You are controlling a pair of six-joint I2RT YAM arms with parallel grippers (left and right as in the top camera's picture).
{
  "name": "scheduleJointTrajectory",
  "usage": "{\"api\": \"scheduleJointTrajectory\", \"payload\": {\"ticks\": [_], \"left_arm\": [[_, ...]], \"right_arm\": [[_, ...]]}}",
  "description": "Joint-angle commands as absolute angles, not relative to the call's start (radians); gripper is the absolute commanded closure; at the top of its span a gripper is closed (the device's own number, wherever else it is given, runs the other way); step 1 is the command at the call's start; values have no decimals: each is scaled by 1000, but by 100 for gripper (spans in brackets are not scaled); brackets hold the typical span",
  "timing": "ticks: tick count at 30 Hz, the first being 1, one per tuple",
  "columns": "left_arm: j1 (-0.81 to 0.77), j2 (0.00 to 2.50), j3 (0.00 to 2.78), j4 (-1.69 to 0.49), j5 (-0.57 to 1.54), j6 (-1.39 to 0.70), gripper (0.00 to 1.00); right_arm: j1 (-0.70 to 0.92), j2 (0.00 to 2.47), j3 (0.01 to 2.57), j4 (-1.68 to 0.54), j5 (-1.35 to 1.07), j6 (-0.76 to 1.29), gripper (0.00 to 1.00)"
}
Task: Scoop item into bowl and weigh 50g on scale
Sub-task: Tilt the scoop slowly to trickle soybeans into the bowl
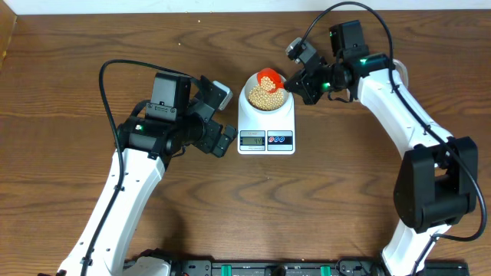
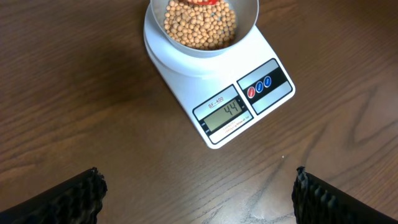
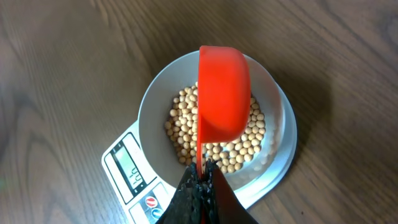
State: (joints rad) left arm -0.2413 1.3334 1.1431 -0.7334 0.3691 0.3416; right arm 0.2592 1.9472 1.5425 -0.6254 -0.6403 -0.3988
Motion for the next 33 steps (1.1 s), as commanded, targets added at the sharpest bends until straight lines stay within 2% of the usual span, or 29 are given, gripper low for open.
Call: {"api": "scheduleJointTrajectory", "payload": {"ticks": [1,33], "left_arm": [[-239,1341,1156,-736,381,358,2],[-239,1341,1156,-736,381,358,2]], "right_arm": [[278,1909,1557,-620,-634,-428,99],[279,1909,1557,-620,-619,-443,99]]}}
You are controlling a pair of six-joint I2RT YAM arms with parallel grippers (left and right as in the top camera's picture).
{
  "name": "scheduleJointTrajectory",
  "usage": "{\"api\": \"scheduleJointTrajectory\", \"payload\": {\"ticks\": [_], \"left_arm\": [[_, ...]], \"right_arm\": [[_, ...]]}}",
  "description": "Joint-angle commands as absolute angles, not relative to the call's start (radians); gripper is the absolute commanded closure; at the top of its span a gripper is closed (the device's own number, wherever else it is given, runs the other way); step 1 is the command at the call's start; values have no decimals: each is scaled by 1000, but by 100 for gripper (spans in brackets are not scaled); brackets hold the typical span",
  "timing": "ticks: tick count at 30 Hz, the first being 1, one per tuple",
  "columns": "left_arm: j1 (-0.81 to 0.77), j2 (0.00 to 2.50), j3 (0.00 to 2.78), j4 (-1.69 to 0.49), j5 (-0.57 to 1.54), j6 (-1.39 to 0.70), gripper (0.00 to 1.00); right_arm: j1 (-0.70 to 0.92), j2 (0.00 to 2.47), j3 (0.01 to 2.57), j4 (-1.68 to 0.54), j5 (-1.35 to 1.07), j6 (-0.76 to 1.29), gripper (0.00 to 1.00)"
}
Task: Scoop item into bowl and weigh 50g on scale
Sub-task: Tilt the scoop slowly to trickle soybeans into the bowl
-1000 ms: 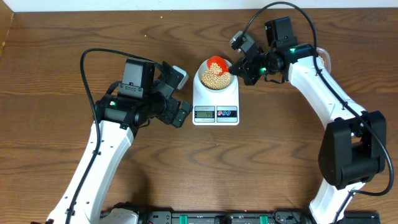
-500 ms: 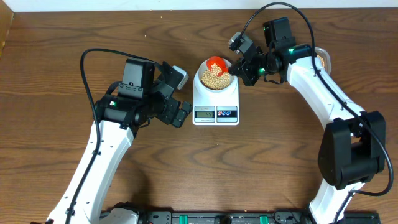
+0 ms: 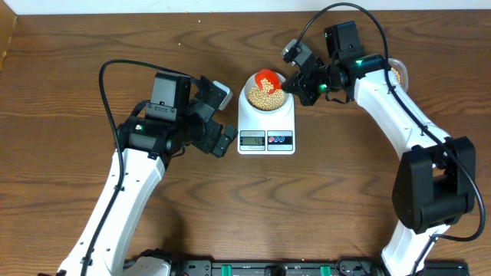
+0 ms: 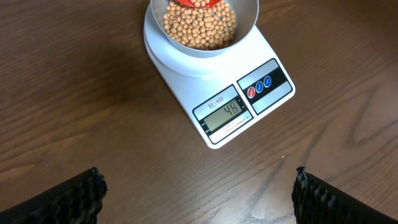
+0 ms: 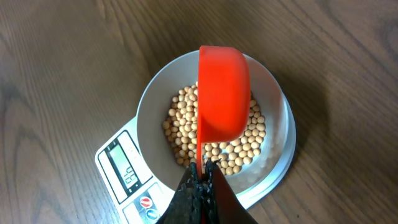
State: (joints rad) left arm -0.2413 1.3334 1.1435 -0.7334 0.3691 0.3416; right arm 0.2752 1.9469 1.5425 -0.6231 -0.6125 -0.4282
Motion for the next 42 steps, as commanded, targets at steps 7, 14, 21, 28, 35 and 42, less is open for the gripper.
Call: {"api": "scheduleJointTrajectory", "payload": {"ticks": [7,14,21,28,35,42], "left_arm": [[-239,1341,1156,-736,381,358,2],[-239,1341,1156,-736,381,358,2],[-239,1341,1156,-736,381,358,2],[-239,1341,1156,-736,381,358,2],[-239,1341,1156,-736,381,358,2],[-239,1341,1156,-736,381,358,2]], "right_arm": [[279,1909,1557,-619,-619,-443,99],[279,1909,1557,-619,-619,-443,99],[279,1909,1557,-619,-618,-443,99],[279,1909,1557,-619,-601,-496,99],[279,1909,1557,-615,-601,-526,99],[279,1909,1557,-616,-613,-506,99]]}}
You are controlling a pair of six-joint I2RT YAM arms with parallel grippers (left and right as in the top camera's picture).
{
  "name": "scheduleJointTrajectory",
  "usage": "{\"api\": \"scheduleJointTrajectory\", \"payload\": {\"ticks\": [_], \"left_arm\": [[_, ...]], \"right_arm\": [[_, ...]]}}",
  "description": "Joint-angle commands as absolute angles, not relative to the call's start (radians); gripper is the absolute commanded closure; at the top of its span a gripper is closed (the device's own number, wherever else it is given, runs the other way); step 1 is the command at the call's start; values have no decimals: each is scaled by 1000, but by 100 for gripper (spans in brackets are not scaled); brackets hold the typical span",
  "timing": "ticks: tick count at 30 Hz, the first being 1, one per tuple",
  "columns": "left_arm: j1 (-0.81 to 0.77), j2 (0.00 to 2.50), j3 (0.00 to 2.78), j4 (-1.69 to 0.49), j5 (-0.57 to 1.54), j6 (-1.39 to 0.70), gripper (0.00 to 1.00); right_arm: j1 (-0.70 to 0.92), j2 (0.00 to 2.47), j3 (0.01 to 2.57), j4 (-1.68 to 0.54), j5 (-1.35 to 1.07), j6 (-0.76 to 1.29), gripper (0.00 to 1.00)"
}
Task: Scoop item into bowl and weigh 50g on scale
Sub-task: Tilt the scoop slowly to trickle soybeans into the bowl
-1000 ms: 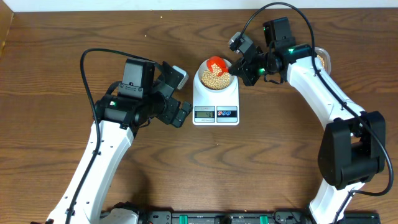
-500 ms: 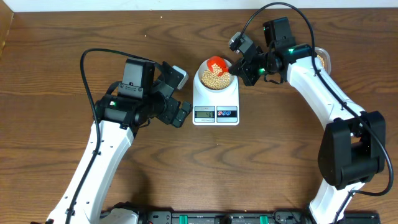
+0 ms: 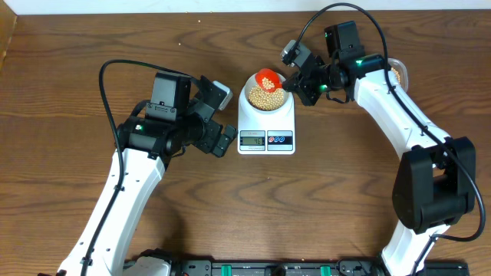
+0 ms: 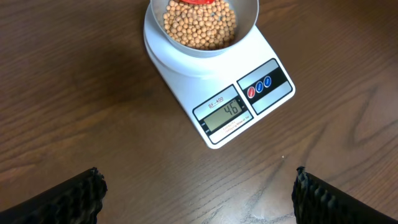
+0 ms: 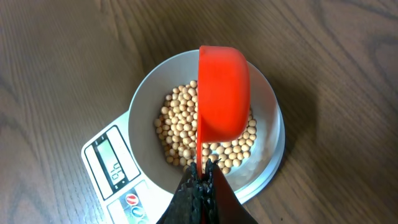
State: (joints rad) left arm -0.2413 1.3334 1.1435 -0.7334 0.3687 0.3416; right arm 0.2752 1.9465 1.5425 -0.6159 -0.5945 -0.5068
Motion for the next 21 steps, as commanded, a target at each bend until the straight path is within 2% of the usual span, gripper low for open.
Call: {"api": "scheduleJointTrajectory", "payload": {"ticks": [1,21], "left_arm": [[-239,1341,1156,-736,381,358,2],[-239,1341,1156,-736,381,358,2]], "right_arm": [[279,1909,1557,-616,-613,-487,99],[279,1909,1557,-620,-612,-442,99]]}}
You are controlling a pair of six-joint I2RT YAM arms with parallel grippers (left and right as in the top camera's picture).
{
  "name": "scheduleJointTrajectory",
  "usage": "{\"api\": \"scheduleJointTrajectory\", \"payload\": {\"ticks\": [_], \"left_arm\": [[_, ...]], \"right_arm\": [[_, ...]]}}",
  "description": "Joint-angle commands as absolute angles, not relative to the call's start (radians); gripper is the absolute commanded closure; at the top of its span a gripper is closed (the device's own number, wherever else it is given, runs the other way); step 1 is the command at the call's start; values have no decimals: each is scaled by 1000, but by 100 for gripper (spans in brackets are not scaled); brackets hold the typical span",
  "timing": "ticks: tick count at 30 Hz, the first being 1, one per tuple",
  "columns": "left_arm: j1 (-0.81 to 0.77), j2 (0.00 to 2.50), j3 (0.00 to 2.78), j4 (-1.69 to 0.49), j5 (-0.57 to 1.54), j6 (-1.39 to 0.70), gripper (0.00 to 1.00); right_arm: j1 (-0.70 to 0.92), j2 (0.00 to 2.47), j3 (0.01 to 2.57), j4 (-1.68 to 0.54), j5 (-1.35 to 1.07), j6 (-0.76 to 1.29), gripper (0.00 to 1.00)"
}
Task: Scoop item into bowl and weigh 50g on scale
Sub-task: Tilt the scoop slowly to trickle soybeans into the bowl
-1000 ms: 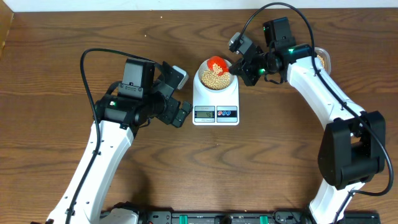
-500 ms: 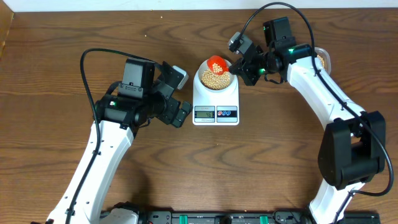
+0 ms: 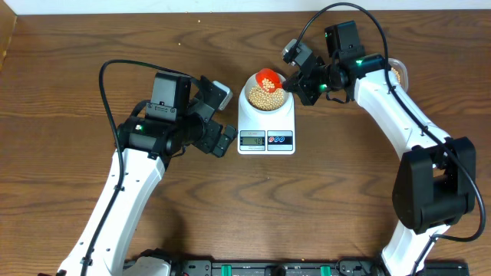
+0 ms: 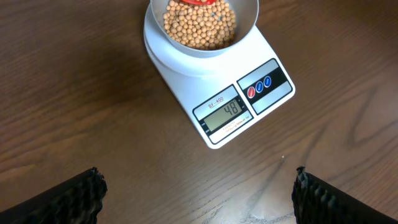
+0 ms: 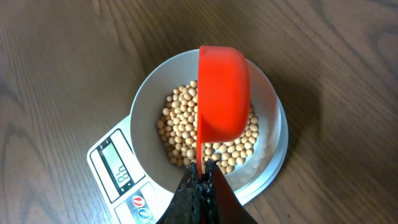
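Note:
A white scale [image 3: 265, 123] stands mid-table with a white bowl [image 5: 148, 106] of tan beans [image 4: 199, 25] on it. Its display [image 4: 222, 112] reads 48. My right gripper [image 5: 200, 167] is shut on the handle of a red scoop [image 5: 222, 93], which is tipped on its side over the bowl with a few beans left in it [image 3: 268, 79]. My left gripper [image 4: 199, 193] hangs open above bare table in front of the scale, holding nothing.
A second container of beans [image 3: 397, 73] sits at the back right, mostly hidden behind my right arm. The wooden table [image 3: 322, 207] runs wide on all sides of the scale.
The scale reading has gone from 46 to 48. The scoop stays tipped over the bowl, and neither arm has visibly shifted.
The scoop was held tipped over the bowl at every moment, my right gripper shut on its handle. The display read 44, then 45, then 46, and reads 48 now. My left gripper stayed open in front of the scale throughout.

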State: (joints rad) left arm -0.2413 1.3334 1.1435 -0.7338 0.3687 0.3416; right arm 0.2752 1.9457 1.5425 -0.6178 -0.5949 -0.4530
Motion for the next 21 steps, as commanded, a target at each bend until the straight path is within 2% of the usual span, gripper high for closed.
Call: {"api": "scheduleJointTrajectory", "payload": {"ticks": [1,21], "left_arm": [[-239,1341,1156,-736,381,358,2],[-239,1341,1156,-736,381,358,2]], "right_arm": [[279,1909,1557,-620,-612,-442,99],[279,1909,1557,-616,-596,-481,99]]}}
